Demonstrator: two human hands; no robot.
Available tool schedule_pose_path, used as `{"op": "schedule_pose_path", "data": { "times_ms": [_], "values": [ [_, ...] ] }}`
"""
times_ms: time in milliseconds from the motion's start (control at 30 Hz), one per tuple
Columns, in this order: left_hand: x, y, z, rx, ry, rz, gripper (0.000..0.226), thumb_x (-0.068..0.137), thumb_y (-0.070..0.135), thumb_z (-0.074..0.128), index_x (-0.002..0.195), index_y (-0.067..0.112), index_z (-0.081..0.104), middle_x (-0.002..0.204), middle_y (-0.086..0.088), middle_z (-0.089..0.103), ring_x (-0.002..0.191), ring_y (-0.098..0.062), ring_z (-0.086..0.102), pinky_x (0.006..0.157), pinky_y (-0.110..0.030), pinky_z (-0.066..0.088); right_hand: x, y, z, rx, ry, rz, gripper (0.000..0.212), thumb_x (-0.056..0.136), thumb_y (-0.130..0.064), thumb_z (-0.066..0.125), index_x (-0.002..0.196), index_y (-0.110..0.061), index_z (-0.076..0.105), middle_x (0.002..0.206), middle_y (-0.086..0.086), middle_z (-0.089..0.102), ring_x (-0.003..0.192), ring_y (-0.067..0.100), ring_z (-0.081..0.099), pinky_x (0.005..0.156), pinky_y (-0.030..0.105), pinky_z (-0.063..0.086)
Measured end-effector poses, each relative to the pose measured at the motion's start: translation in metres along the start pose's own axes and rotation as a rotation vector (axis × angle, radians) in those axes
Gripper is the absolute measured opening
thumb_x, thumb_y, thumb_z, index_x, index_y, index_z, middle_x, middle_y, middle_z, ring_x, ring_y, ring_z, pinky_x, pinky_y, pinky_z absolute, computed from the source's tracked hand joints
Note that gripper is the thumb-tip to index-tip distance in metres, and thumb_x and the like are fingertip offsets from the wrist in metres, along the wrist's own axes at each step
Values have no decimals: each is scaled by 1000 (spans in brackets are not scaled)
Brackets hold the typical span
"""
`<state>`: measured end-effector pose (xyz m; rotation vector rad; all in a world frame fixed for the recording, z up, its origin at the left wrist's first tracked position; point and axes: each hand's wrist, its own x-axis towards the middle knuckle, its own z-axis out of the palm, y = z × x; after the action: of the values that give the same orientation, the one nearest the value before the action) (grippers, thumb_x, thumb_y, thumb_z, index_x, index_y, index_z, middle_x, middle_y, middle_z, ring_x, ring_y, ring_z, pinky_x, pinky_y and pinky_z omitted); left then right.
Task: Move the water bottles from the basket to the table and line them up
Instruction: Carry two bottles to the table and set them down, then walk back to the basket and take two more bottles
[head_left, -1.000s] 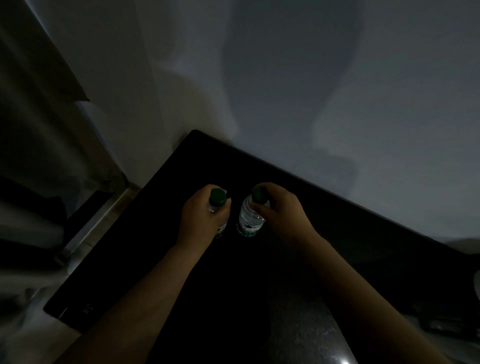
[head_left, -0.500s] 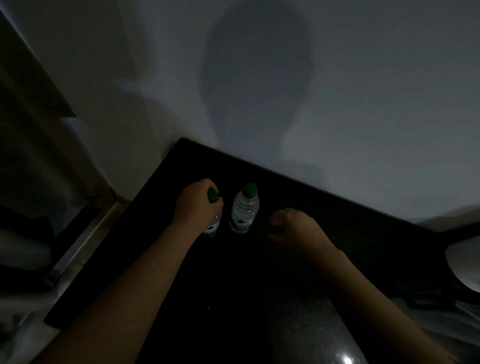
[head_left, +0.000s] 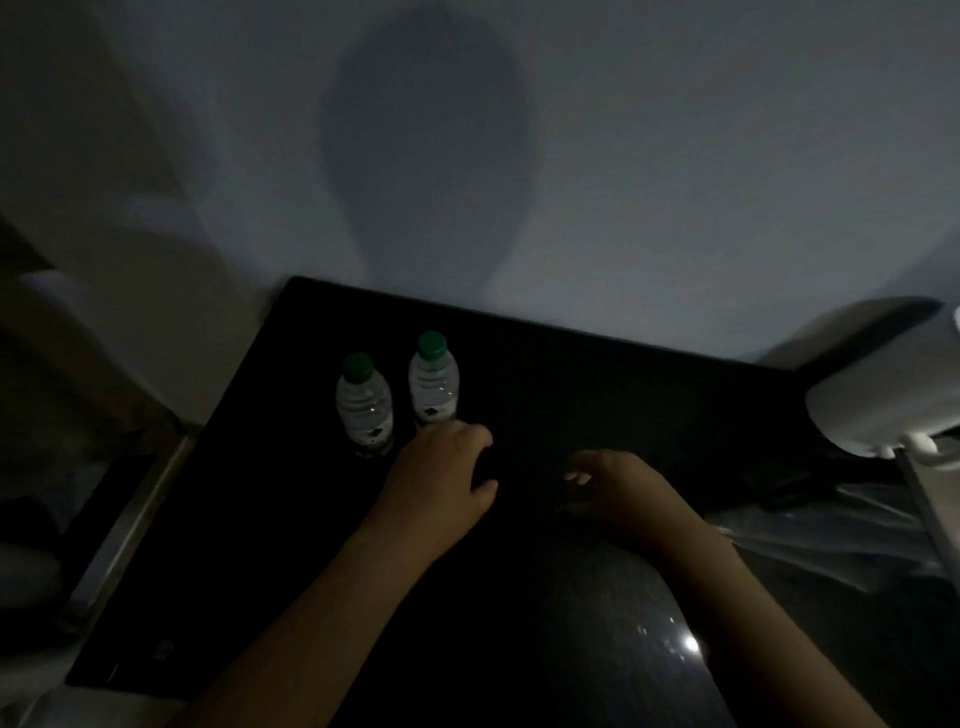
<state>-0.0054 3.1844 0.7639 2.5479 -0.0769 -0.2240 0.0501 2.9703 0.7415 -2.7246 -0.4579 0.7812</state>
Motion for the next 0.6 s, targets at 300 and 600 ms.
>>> {"op": "schedule_pose_path", "data": {
  "times_ms": [300,600],
  "values": [
    [-7,83,56,95,-370,61,41,88,29,63,126,21,50,123,0,53,110,-16,54,96,-34,48,-103,56,10,105,84,261,38,83,-25,67,120,-20,60,117,0,63,106,14,60,88,29,51],
    [-31,225,145,209,-413,204,41,86,33,65,124,28,51,117,8,54,101,-8,55,80,-21,46,-251,168,22,215,221,511,45,83,-31,69,125,-24,57,121,-2,61,111,15,58,91,33,51]
  ]
}}
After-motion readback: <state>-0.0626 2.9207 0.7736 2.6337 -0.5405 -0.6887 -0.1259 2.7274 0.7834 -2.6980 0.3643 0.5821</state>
